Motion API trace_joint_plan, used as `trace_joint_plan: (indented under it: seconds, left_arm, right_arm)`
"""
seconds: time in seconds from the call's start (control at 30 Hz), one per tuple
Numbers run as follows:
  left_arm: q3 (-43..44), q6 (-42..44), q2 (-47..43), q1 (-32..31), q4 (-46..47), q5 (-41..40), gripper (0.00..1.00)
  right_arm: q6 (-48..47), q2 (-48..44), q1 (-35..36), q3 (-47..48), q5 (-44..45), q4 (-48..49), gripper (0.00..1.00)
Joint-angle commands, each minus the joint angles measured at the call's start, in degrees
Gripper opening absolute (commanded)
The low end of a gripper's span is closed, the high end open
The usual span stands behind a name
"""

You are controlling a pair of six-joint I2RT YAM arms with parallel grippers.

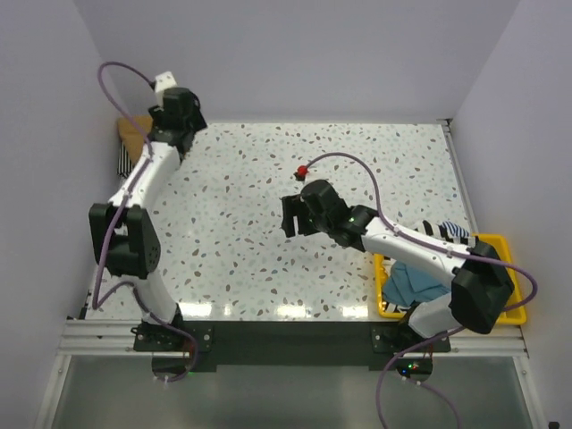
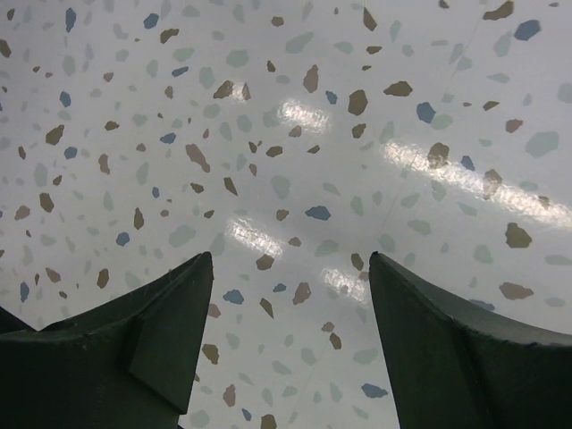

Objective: Fold and stack the tank tops
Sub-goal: Neatly place the folded tank top to the corner

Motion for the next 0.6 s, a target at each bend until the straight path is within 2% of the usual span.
trace_joint_plan:
  seconds: [0.0, 0.03, 0.13, 0.23, 0.37, 0.57]
  left_arm:
    - [-14.1, -5.7, -14.0, -11.6, 5.1, 3.8, 0.71]
    - [-19.9, -5.8, -16.5, -14.2, 5.6, 3.5, 0.7]
    - [-29.9, -4.2, -26.5, -27.8, 3.9, 0.7, 0.7]
    - [-38.8, -6.6, -33.1, -35.3, 2.1, 0.8, 0.7]
    - [-46.9, -8.7, -39.6, -41.0, 2.6, 3.8, 0.7]
    - [-49.8, -6.7, -42.0, -42.4, 1.9, 14.7, 0.7]
  right_arm:
    - [1.3, -5.2, -0.7, 0.5, 6.6, -5.2, 0.75]
    - [1.8, -6.9, -0.7, 0.4, 7.8, -6.3, 0.75]
    - [3.3, -12.3, -0.8, -1.2, 11.2, -9.6, 0.77]
    - [5.4, -16.9, -0.9, -4.7, 13.6, -11.0, 0.78]
    - [8.9, -24.4, -0.8, -10.4, 16.0, -12.9, 0.79]
    - [9.8, -30.7, -0.8, -15.8, 19.4, -13.3, 0.79]
